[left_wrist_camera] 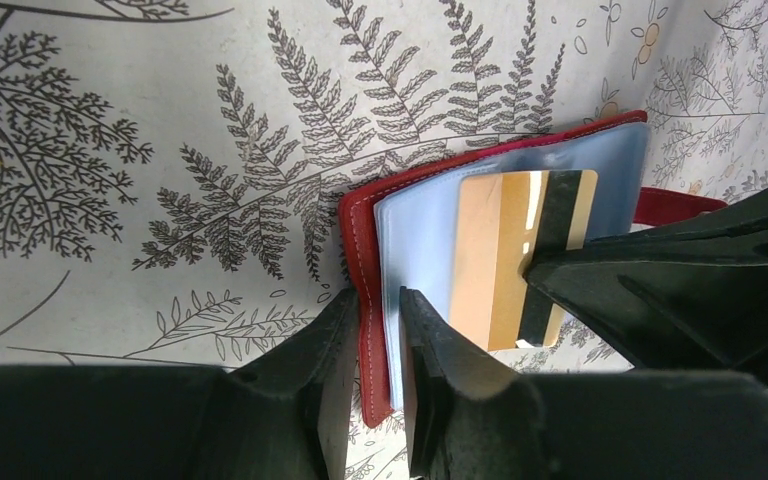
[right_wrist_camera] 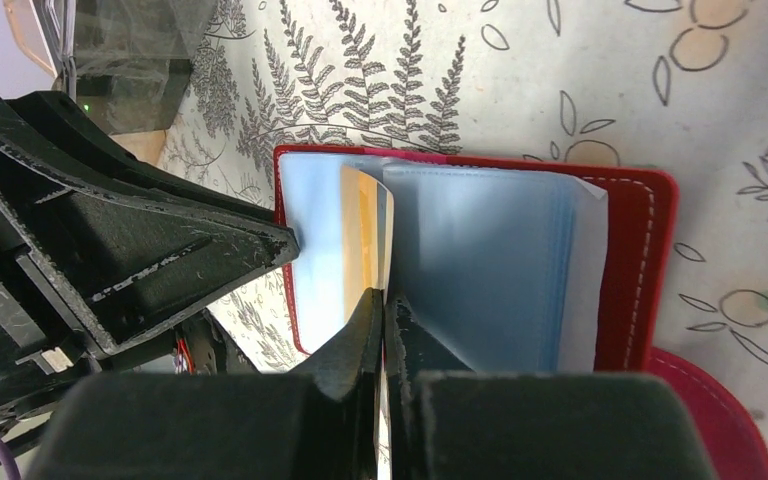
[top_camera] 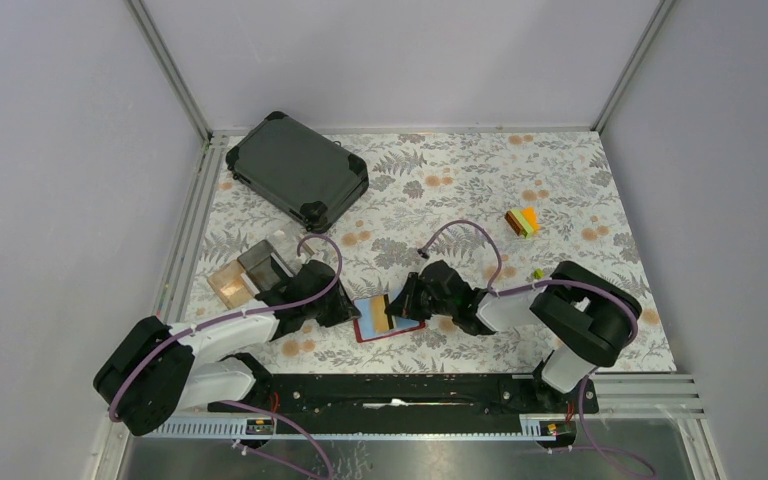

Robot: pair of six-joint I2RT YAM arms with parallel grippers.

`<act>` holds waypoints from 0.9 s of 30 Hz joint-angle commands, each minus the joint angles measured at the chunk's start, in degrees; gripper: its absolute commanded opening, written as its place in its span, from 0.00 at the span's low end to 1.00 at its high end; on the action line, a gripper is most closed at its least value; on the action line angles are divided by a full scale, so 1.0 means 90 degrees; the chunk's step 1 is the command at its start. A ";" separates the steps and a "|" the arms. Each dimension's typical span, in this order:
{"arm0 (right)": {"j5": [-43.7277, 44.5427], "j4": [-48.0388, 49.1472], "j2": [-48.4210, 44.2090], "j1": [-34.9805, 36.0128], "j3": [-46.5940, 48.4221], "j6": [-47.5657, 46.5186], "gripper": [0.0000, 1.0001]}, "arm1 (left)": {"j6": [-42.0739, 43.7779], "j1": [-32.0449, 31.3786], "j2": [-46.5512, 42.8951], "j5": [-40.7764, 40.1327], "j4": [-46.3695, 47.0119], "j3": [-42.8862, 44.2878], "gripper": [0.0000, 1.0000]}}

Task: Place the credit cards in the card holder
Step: Insert the credit card into the card holder.

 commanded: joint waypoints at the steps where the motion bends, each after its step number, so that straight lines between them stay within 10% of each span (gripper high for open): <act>1: 0.0039 -0.1123 0.0432 0.0189 0.0015 -0.0295 0.00 | 0.0107 -0.0056 0.0067 0.0086 0.0065 -0.0191 0.25; 27: 0.1324 -0.3590 -0.0700 0.0348 0.0939 -0.1703 0.62 | 0.0066 -0.0060 -0.0241 0.0297 0.0282 -0.0283 0.51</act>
